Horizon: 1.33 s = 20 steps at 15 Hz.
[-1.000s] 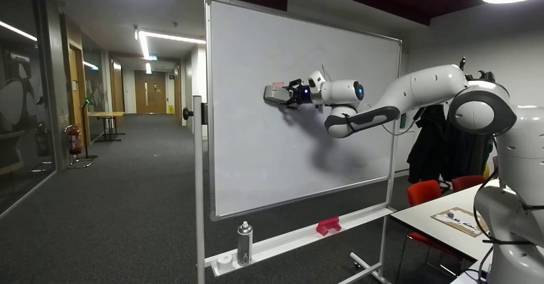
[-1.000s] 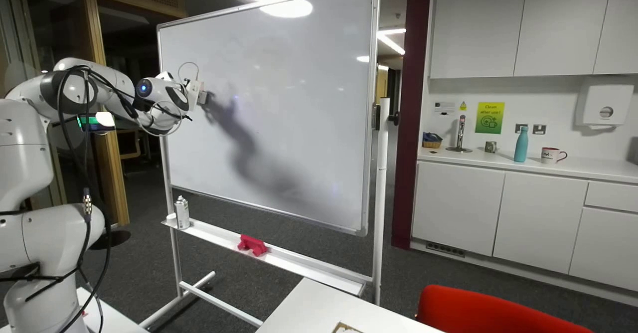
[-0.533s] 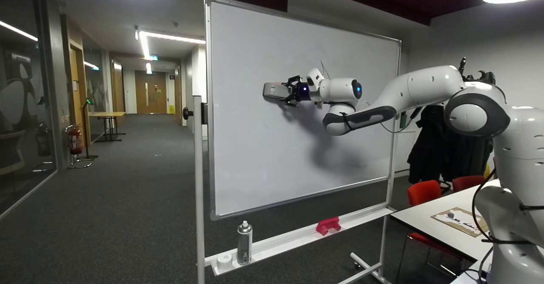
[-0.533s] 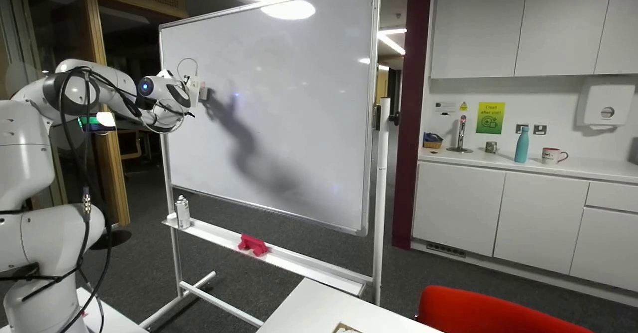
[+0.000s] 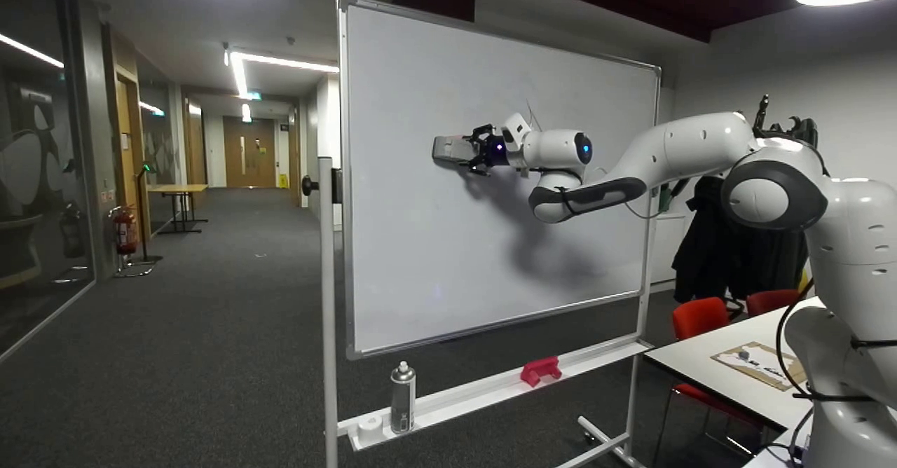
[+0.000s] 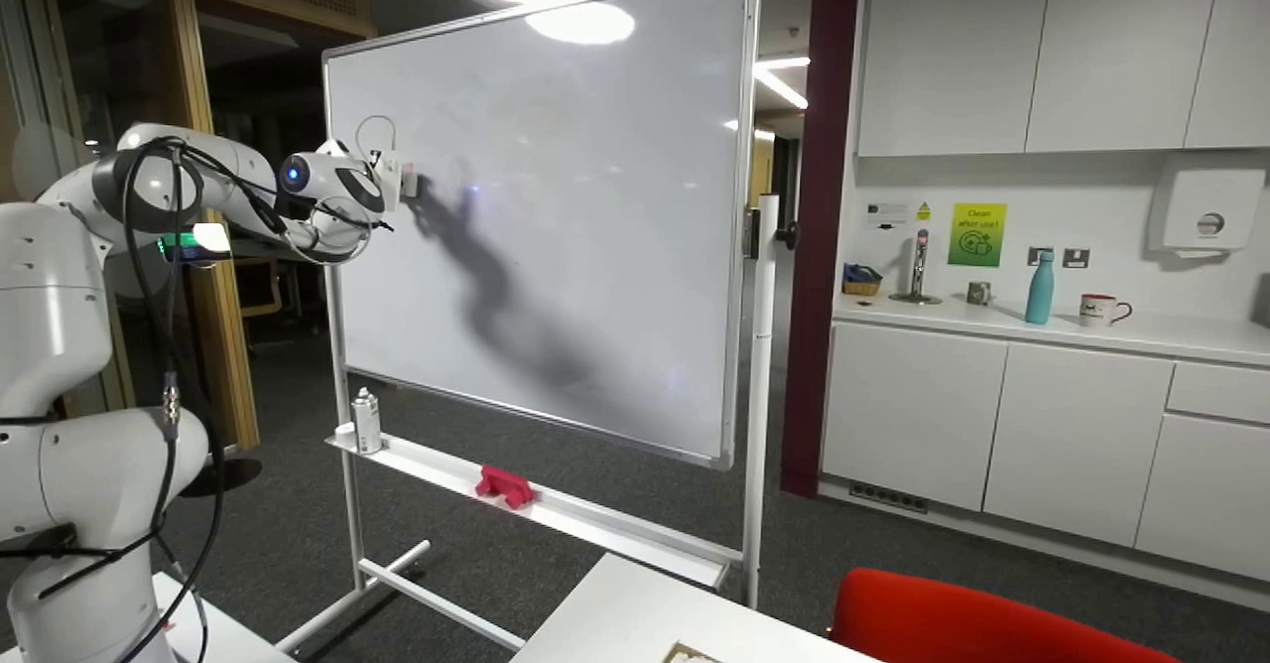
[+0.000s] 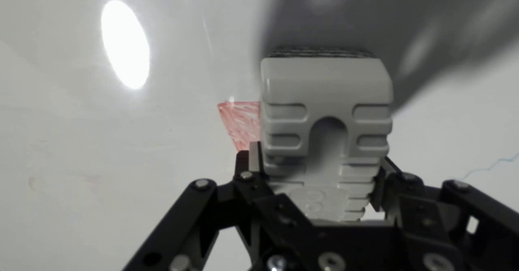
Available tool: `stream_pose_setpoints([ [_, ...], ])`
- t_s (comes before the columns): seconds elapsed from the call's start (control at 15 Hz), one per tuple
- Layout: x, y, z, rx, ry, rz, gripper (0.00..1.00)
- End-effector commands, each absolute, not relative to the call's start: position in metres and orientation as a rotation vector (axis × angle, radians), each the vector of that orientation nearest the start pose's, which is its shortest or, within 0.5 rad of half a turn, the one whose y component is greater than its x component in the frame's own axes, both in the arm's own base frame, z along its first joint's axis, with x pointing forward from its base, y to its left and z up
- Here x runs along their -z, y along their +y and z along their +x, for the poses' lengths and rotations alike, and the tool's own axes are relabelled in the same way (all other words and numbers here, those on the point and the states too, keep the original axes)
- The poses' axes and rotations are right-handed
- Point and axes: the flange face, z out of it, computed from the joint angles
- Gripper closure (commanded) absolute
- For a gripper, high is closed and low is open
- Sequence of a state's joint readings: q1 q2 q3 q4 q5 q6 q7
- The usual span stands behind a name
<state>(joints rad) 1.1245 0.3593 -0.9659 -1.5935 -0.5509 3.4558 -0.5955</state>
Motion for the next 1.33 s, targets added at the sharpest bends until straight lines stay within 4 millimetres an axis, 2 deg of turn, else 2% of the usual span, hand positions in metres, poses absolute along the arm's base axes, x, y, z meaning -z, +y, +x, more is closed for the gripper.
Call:
stream_pose_setpoints([
  [0.0,-0.698,0.267,0.608,-1.540,1.337,1.075,0.65],
  [0.4,-0.751,0.266,0.588,-1.610,1.264,0.986,0.65],
  [0.6,-0.762,0.263,0.589,-1.614,1.242,0.965,0.65],
  [0.87,-0.745,0.261,0.601,-1.579,1.264,0.973,0.65],
  [1.27,-0.723,0.267,0.607,-1.562,1.310,0.991,0.65],
])
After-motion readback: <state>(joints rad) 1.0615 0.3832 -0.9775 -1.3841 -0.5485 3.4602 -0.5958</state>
